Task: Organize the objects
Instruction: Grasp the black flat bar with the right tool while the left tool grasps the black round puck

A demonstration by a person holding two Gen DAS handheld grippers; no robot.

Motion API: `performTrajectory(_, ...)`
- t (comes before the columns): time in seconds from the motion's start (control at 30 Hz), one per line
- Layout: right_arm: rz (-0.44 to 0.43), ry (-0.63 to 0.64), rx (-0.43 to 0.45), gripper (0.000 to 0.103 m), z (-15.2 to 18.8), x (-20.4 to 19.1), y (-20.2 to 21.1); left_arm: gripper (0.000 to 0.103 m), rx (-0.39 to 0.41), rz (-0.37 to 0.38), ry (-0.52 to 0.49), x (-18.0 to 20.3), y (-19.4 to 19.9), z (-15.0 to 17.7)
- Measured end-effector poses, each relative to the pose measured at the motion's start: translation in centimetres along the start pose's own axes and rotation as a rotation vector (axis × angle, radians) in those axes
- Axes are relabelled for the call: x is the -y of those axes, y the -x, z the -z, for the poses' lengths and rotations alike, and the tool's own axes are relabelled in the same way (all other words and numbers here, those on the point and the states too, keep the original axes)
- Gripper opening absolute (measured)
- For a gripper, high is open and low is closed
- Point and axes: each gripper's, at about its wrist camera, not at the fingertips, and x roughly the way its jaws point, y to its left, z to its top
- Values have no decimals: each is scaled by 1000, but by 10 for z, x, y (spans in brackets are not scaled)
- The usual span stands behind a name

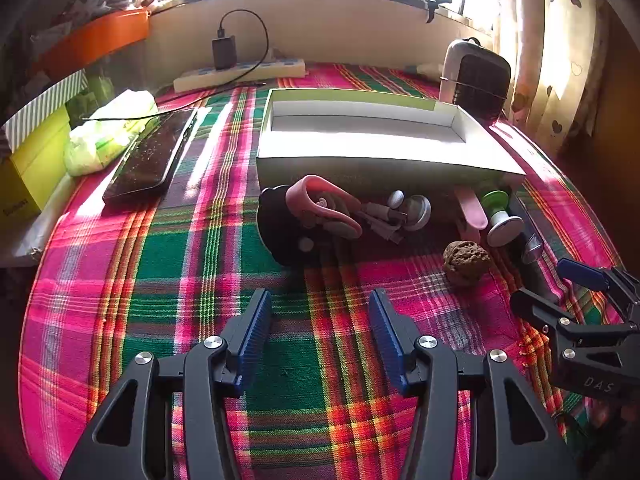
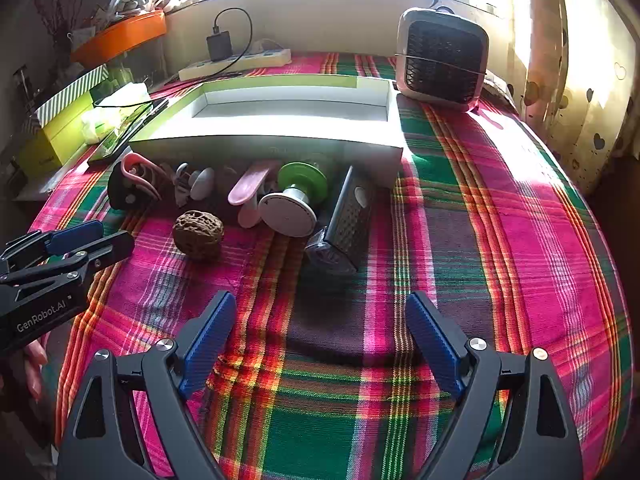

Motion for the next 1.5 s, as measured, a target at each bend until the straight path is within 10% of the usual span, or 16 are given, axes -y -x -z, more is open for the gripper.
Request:
performTrajectory(0.87, 39, 3, -35, 82, -41, 25, -29, 49, -10, 100, 111, -45, -25, -36)
performTrajectory(1.5, 33, -32, -8, 43, -41, 39, -24, 47, -2, 59, 135, -53, -30, -41)
